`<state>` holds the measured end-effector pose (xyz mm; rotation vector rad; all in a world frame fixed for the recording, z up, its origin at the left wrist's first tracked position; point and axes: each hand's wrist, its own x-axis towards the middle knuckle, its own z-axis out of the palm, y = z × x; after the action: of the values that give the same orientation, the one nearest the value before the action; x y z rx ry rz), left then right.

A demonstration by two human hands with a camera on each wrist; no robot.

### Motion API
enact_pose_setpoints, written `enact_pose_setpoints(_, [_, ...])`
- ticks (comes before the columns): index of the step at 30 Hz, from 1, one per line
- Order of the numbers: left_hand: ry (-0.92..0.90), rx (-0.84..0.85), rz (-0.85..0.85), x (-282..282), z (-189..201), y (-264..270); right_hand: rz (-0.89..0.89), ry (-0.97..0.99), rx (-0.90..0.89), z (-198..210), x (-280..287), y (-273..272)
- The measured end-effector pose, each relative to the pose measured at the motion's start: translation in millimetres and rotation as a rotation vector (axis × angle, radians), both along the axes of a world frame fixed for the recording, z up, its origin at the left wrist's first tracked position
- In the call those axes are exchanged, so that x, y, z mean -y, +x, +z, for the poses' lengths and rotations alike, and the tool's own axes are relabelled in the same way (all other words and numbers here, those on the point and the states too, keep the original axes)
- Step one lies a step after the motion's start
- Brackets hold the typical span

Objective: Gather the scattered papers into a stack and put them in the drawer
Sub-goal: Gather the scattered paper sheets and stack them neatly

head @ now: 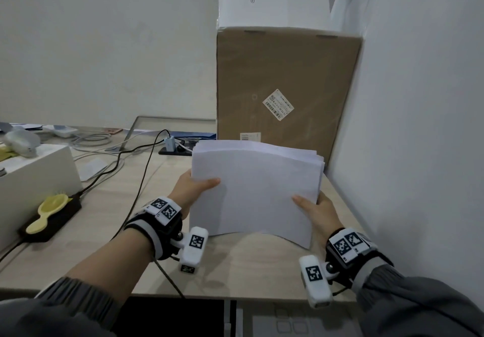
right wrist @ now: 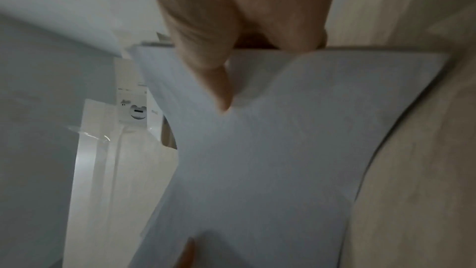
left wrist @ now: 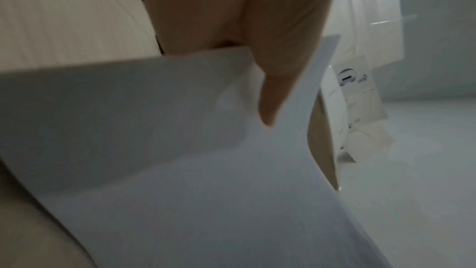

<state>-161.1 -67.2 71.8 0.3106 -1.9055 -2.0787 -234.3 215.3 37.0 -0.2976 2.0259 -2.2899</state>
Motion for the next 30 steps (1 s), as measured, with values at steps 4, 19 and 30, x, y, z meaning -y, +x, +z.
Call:
enact_pose_setpoints(4, [0.100, -0.071, 0.056, 4, 9, -2, -0.029, -0.011, -0.068, 15, 0, -6])
enact_pose_setpoints(19, [-0.014, -0.032, 0.070, 5, -9, -11, 0.024, 0.026, 0.004, 10, -9, -6])
enact_pose_setpoints(30, [0.034, -0.082, -0.116, 18, -18, 0, 0.181, 0.025, -0.034, 5, -17, -10])
